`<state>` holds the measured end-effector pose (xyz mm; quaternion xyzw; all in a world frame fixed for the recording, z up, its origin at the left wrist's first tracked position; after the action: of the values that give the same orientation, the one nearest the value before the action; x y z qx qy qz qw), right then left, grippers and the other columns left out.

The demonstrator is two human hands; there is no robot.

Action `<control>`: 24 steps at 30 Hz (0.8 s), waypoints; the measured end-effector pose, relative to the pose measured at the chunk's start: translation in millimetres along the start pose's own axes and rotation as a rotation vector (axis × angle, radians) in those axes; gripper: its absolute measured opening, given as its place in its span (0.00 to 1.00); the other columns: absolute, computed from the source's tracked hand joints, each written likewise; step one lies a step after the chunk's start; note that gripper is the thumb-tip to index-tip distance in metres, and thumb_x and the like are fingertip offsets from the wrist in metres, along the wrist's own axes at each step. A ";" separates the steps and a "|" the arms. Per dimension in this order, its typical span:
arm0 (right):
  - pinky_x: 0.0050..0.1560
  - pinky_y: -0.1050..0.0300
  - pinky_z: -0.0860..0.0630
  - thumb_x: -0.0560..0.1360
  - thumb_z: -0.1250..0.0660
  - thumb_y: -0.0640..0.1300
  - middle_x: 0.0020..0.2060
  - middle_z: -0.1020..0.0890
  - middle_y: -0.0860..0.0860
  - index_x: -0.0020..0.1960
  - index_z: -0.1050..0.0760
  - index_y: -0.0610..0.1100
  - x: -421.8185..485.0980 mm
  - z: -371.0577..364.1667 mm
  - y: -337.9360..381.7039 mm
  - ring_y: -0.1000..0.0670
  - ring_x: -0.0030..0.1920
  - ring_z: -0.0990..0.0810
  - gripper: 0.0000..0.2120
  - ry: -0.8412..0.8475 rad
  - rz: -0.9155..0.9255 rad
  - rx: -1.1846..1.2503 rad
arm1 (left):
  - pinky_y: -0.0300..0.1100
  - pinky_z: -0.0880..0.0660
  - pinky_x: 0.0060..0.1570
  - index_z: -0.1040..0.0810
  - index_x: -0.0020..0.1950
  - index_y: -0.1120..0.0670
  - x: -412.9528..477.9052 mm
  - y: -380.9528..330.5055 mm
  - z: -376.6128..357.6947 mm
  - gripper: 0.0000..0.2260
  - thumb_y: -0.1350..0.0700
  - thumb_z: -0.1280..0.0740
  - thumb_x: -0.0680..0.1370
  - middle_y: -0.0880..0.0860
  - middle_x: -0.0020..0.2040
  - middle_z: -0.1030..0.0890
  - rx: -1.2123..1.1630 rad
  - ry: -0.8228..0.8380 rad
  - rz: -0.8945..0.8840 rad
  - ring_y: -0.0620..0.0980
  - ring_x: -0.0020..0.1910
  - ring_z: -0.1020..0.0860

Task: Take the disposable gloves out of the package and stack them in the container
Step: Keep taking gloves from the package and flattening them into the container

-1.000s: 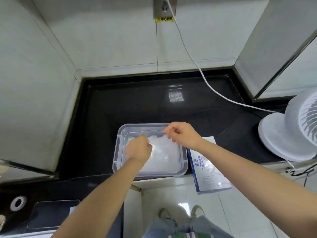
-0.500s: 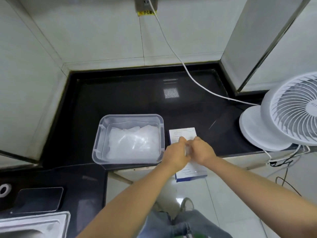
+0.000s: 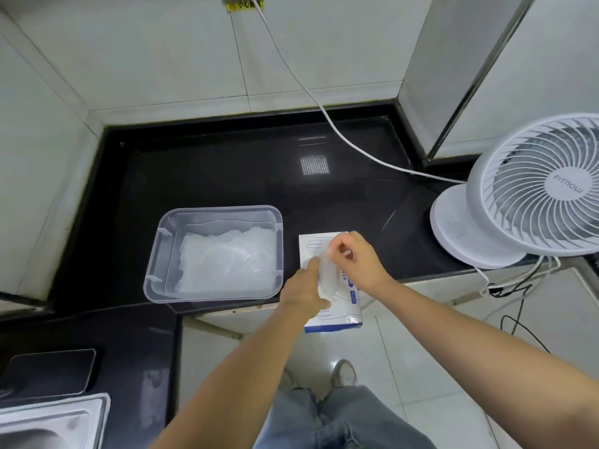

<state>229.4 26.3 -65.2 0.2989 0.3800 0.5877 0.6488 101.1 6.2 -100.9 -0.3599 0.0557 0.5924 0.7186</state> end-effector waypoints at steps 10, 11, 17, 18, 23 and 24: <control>0.41 0.67 0.27 0.81 0.40 0.41 0.41 0.26 0.52 0.50 0.29 0.43 10.9 44.4 18.1 0.58 0.38 0.28 0.03 -0.231 -0.134 0.534 | 0.44 0.29 0.59 0.48 0.79 0.51 -0.6 -0.6 -0.2 0.40 0.53 0.28 0.74 0.55 0.64 0.26 -0.042 0.055 0.016 0.55 0.62 0.25; 0.42 0.66 0.27 0.81 0.40 0.41 0.42 0.25 0.52 0.50 0.28 0.44 13.9 45.9 19.3 0.57 0.39 0.27 0.03 -0.206 -0.143 0.524 | 0.44 0.29 0.59 0.49 0.79 0.51 0.5 -1.2 2.2 0.38 0.53 0.30 0.76 0.55 0.65 0.26 -0.045 0.047 0.008 0.55 0.62 0.25; 0.52 0.48 0.25 0.79 0.38 0.43 0.44 0.21 0.44 0.45 0.21 0.45 15.3 31.5 7.7 0.45 0.46 0.24 0.08 -0.036 -0.311 0.671 | 0.48 0.19 0.46 0.29 0.66 0.51 1.0 -12.0 46.1 0.14 0.59 0.39 0.81 0.53 0.44 0.21 -0.542 -0.204 0.011 0.50 0.41 0.21; 0.51 0.47 0.26 0.79 0.38 0.42 0.44 0.21 0.43 0.45 0.20 0.44 14.5 27.5 4.5 0.44 0.46 0.24 0.09 -0.026 -0.354 0.706 | 0.49 0.19 0.48 0.28 0.64 0.51 0.7 -15.3 56.0 0.12 0.58 0.39 0.81 0.52 0.45 0.21 -0.639 -0.239 0.004 0.49 0.42 0.20; 0.51 0.47 0.25 0.74 0.36 0.34 0.46 0.20 0.40 0.49 0.20 0.34 10.3 10.1 11.8 0.41 0.47 0.22 0.08 0.042 -0.476 0.700 | 0.50 0.21 0.56 0.25 0.62 0.53 -3.3 -27.1 86.3 0.15 0.50 0.41 0.79 0.54 0.54 0.17 -1.146 -0.195 0.058 0.53 0.50 0.17; 0.52 0.47 0.24 0.74 0.37 0.33 0.46 0.20 0.40 0.50 0.20 0.33 9.9 8.4 14.8 0.41 0.47 0.21 0.08 0.039 -0.464 0.710 | 0.49 0.21 0.56 0.24 0.61 0.54 -6.1 -25.9 92.0 0.16 0.48 0.42 0.80 0.55 0.55 0.17 -1.235 -0.197 0.068 0.53 0.51 0.18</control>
<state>228.8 38.5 -49.7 0.3990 0.6282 0.2644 0.6134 90.6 53.9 -18.6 -0.6507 -0.3521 0.5681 0.3606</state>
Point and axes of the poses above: each hand's wrist, its own x-axis towards the middle knuckle, its own z-axis out of the back of the hand, y = z × x, the point moved 7 cm from there along x, towards the middle knuckle
